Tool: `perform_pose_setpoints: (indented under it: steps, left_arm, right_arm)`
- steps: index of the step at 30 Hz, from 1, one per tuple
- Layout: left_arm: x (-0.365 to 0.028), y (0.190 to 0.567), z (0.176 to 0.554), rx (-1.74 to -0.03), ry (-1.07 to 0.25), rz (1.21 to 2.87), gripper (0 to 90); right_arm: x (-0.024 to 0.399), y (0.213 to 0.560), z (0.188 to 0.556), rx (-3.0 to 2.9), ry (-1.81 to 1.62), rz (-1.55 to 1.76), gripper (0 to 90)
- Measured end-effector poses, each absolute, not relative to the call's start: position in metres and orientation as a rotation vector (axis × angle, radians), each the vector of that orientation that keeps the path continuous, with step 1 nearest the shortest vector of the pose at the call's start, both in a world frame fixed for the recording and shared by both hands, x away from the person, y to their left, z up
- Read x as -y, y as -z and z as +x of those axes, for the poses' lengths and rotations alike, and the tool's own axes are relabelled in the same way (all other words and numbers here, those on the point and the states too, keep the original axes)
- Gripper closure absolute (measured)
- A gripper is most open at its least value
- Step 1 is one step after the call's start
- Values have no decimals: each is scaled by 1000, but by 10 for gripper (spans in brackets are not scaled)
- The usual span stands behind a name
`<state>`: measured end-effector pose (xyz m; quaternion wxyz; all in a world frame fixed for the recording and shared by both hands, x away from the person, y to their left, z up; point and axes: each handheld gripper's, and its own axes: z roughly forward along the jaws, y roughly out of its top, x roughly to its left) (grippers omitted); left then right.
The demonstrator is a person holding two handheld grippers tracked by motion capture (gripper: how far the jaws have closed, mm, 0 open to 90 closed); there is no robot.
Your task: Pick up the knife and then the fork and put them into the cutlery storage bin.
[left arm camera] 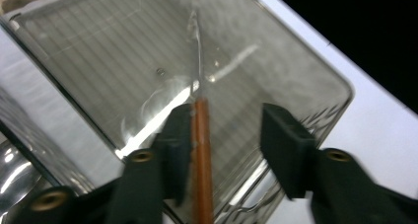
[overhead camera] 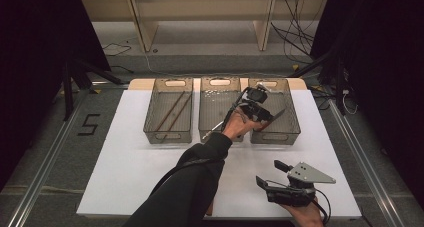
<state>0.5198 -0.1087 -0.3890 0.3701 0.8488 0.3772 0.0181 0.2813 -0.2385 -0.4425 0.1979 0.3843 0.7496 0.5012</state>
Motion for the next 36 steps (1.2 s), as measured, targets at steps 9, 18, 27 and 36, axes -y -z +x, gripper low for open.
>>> perform_pose_setpoints:
  steps: [9, 18, 27, 36]
  left_arm:
    - [93, 370, 511, -939, -78, 2181, 336]
    - [48, 352, 497, -911, -86, 2151, 264]
    - [-6, 357, 472, -927, -72, 2057, 238]
    - [-46, 369, 443, -910, -92, 2031, 226]
  right_arm:
    - [238, 443, 281, -2098, -1399, 1077, 188]
    - [237, 443, 282, -2101, -1394, 1081, 188]
    - [234, 444, 282, -2109, -1392, 1072, 187]
    - [228, 445, 282, -2134, -1387, 1067, 188]
